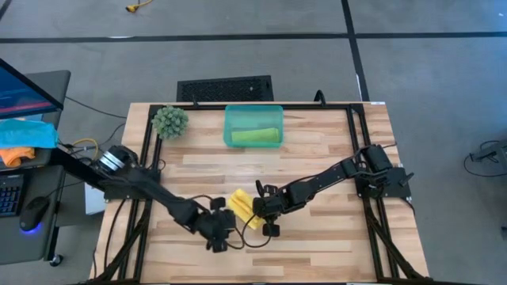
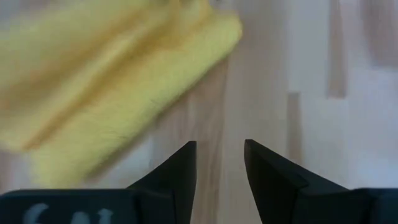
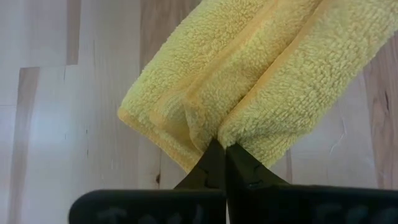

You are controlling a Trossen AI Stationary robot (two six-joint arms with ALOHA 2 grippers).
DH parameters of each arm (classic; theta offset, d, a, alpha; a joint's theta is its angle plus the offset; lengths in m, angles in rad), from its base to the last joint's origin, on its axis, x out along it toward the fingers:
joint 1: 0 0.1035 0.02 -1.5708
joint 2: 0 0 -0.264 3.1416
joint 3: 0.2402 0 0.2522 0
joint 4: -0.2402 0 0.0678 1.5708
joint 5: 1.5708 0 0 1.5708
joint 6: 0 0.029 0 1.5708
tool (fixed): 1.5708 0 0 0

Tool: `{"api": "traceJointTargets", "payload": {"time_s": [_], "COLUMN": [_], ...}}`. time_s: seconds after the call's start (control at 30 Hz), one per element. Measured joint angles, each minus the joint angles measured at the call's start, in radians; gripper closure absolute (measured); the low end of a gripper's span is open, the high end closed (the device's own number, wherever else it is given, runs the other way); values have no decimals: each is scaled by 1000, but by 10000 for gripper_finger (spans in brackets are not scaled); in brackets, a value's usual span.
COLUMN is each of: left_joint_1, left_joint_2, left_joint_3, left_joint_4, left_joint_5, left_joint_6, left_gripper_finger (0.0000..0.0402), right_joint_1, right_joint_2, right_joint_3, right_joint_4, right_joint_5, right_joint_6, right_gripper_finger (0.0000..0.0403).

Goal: Roll microfiber towels into tight, uniform cylinder then place into a basket
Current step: Roll the yellow microfiber cloth

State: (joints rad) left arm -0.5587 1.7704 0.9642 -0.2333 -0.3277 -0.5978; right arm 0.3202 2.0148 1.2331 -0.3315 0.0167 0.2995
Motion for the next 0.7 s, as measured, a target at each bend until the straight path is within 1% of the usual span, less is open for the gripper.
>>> {"api": "traceJointTargets", "payload": {"time_s": [0.1, 0.17, 0.43, 0.6, 0.7], "left_joint_1": [28, 40, 62, 103, 124], "left_joint_2": [73, 91, 112, 115, 116], "left_joint_3": [3, 9, 8, 6, 5], "left_joint_4": [44, 58, 111, 120, 116], "left_joint_5": [48, 55, -18, -56, -103], "left_joint_6": [1, -11, 17, 21, 28], "left_gripper_finger": [274, 275, 275, 275, 274], "right_joint_1": [0, 0, 0, 0, 0], "right_joint_2": [0, 0, 0, 0, 0], "right_joint_3": [0, 0, 0, 0, 0], "right_joint_4": [-1, -2, -5, -2, -3], "right_joint_5": [3, 3, 3, 3, 4], "right_joint_6": [0, 0, 0, 0, 0], "right_gripper_finger": [397, 397, 397, 397, 397]}}
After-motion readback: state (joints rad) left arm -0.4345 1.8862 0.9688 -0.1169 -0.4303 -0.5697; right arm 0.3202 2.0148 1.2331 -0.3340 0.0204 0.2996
